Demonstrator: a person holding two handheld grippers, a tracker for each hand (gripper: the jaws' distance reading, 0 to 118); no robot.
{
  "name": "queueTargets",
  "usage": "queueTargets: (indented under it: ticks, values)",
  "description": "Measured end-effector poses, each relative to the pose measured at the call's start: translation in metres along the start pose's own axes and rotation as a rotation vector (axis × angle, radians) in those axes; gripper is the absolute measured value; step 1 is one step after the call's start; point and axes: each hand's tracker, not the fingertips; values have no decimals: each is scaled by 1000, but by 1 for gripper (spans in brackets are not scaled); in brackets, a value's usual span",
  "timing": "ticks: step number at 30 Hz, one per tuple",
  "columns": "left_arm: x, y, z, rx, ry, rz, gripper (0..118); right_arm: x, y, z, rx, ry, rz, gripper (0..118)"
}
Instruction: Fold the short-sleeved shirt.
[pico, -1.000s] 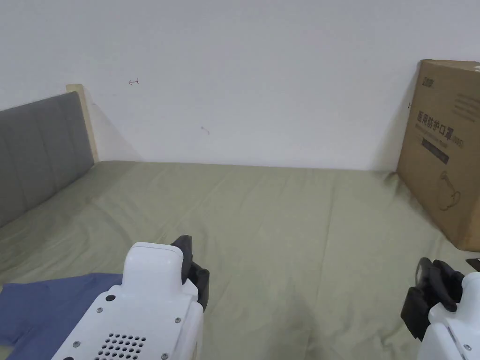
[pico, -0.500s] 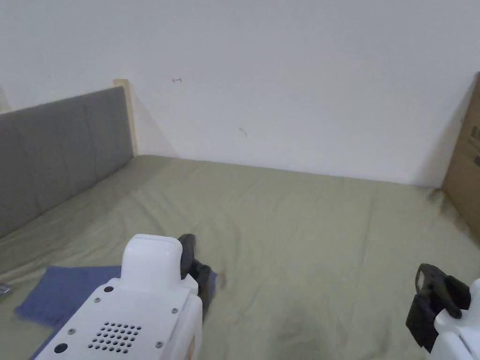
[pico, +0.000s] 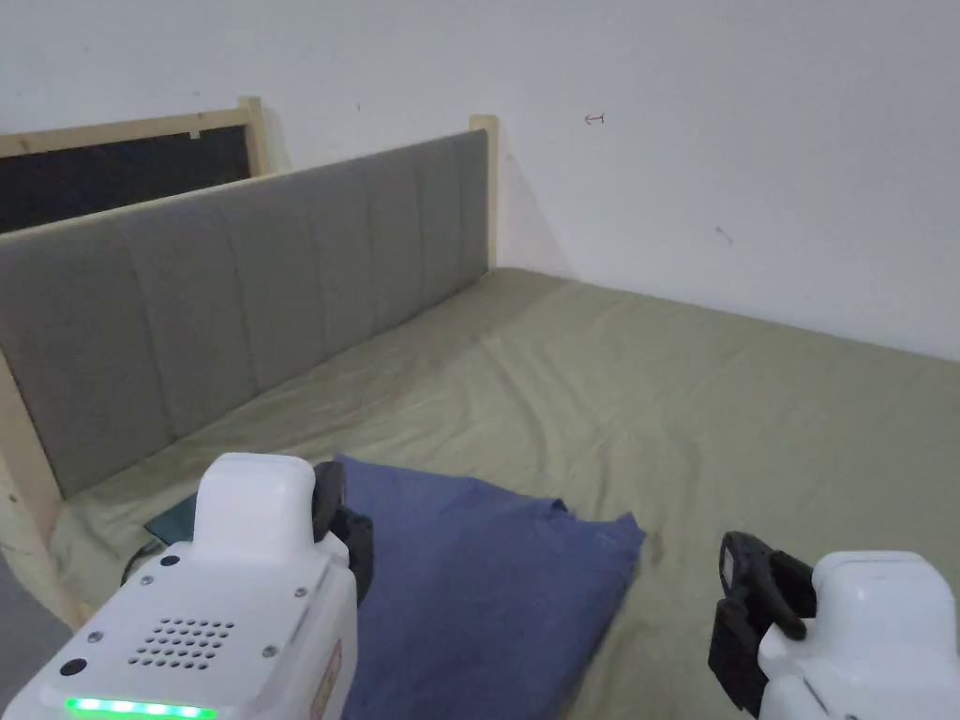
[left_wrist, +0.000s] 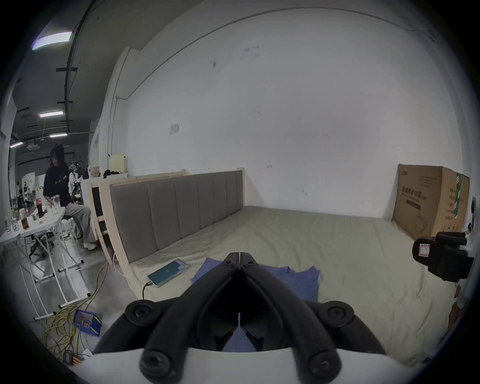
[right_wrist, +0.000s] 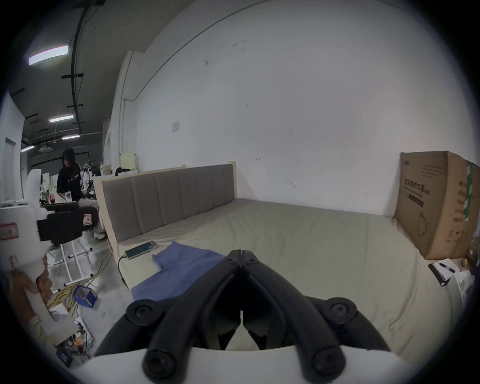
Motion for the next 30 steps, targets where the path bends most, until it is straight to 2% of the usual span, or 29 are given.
queueTargets:
  ticks: [7, 12, 13, 15, 16, 21, 24, 26, 28, 30]
  values:
    - [8, -61, -101, -298, -119, 16, 0, 15, -21, -25, -115, -29, -28, 0]
    - [23, -116, -180, -526, -147, -4, 1, 25, -38, -48, -199, -52, -41, 0]
    - [23, -124, -190, -547, -133, 23, 22, 27, -41, -52, -211, -56, -40, 0]
    - [20, -136, -211, -586, -138, 41, 92, 31, -48, -62, -243, -62, -40, 0]
    - [21, -138, -220, -633, -134, 45, 118, 33, -51, -66, -257, -62, -46, 0]
    - [23, -142, -237, -611, -121, 51, 116, 40, -66, -88, -320, -58, -95, 0]
    - [32, -154, -254, -743, -156, 14, 115, 41, -72, -94, -342, -53, -98, 0]
    - [41, -165, -261, -807, -81, -70, 101, 41, -76, -95, -352, -44, -97, 0]
    - [50, -168, -259, -759, -91, -106, 99, 42, -79, -97, -365, -42, -92, 0]
    - [43, -164, -265, -799, -89, -56, 98, 43, -81, -98, -374, -44, -93, 0]
